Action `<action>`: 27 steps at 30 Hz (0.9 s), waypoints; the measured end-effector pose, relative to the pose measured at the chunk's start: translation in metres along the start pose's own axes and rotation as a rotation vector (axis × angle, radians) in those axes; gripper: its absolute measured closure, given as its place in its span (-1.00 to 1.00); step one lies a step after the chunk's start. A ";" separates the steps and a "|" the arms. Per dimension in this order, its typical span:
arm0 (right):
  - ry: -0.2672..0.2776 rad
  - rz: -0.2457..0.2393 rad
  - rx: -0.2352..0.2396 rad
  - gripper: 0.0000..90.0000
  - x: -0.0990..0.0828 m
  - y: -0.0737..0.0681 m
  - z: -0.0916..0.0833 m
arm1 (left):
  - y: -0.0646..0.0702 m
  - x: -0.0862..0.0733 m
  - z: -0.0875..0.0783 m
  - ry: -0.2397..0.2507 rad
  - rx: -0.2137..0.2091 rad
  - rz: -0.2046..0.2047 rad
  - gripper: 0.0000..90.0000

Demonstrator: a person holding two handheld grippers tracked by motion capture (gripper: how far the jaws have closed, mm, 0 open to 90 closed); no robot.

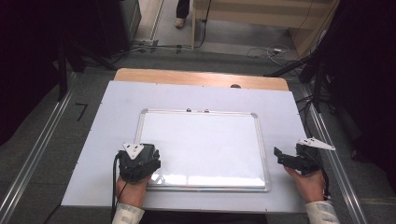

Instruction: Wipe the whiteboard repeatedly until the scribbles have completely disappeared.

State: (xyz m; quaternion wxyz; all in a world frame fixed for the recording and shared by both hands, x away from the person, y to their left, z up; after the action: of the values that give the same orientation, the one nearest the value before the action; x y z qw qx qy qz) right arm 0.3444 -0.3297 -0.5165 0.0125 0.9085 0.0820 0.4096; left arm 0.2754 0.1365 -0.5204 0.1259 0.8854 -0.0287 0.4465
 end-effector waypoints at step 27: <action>-0.005 -0.003 -0.006 -0.81 -0.001 0.000 0.001 | -0.061 0.036 -0.002 0.087 -0.032 -0.054 -0.57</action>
State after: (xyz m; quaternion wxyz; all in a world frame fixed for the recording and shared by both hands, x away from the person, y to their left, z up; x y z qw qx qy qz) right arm 0.3447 -0.3295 -0.5177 0.0160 0.9093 0.0820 0.4076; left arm 0.3053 0.1983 -0.5020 0.1533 0.8635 -0.0064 0.4805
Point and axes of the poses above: each handheld gripper's, and its own axes: z roughly forward along the jaws, x roughly out of its top, y roughly to its right, the point moved 7 cm from there along z, roughly forward along the jaws, and after that the axes turned 9 degrees about -x, right-handed, at the moved point
